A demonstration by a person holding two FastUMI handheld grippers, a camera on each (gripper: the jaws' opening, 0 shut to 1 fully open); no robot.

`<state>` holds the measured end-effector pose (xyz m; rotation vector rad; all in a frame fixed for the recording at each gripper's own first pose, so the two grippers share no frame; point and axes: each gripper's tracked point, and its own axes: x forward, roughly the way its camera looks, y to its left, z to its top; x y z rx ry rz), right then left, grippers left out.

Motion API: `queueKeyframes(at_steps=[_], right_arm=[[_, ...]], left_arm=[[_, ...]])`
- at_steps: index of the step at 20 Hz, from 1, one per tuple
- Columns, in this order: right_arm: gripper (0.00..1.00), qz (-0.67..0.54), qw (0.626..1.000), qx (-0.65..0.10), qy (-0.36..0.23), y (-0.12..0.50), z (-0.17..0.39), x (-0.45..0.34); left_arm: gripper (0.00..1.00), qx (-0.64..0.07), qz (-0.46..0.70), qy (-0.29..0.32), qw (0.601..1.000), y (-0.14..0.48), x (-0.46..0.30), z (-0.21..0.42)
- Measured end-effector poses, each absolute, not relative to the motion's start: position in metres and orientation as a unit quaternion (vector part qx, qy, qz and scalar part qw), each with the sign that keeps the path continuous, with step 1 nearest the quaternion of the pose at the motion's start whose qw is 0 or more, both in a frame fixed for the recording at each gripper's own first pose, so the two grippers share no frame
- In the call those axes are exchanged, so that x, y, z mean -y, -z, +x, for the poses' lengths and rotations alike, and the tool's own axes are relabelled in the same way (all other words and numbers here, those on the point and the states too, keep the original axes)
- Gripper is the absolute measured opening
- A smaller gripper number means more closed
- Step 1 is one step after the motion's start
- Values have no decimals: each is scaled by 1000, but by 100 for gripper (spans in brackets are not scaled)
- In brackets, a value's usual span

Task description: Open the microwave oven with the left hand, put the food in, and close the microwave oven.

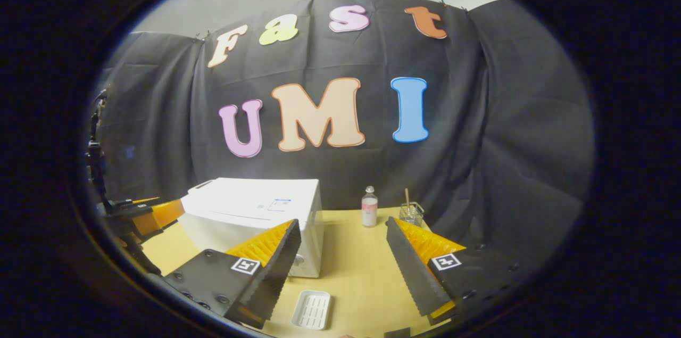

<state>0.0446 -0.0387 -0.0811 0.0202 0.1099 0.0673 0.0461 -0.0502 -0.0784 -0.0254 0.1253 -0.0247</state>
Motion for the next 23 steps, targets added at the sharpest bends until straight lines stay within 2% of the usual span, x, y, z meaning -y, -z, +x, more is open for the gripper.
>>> queueKeyframes(at_steps=[1,2,3,4,6,7,8,23], right_arm=[[100,12,998,-54,-39,78,44,36],[100,13,998,-53,-44,73,44,32],[92,14,997,-52,-51,69,45,29],[93,14,997,-49,-56,65,44,26],[92,13,997,-46,-68,58,45,19],[92,11,996,-45,-72,56,45,16],[92,9,996,-43,-76,53,47,13],[92,14,988,-62,-138,59,81,-41]], left_arm=[[96,-61,-11,9,998,76,48,44],[96,-59,-8,5,998,72,45,42],[96,-58,-4,0,998,70,41,39],[99,-55,0,-5,998,69,37,37],[96,-54,3,-16,998,68,30,33],[99,-54,2,-20,998,69,27,32],[96,-54,-1,-23,998,69,25,31],[96,-54,3,-65,996,66,4,17]])
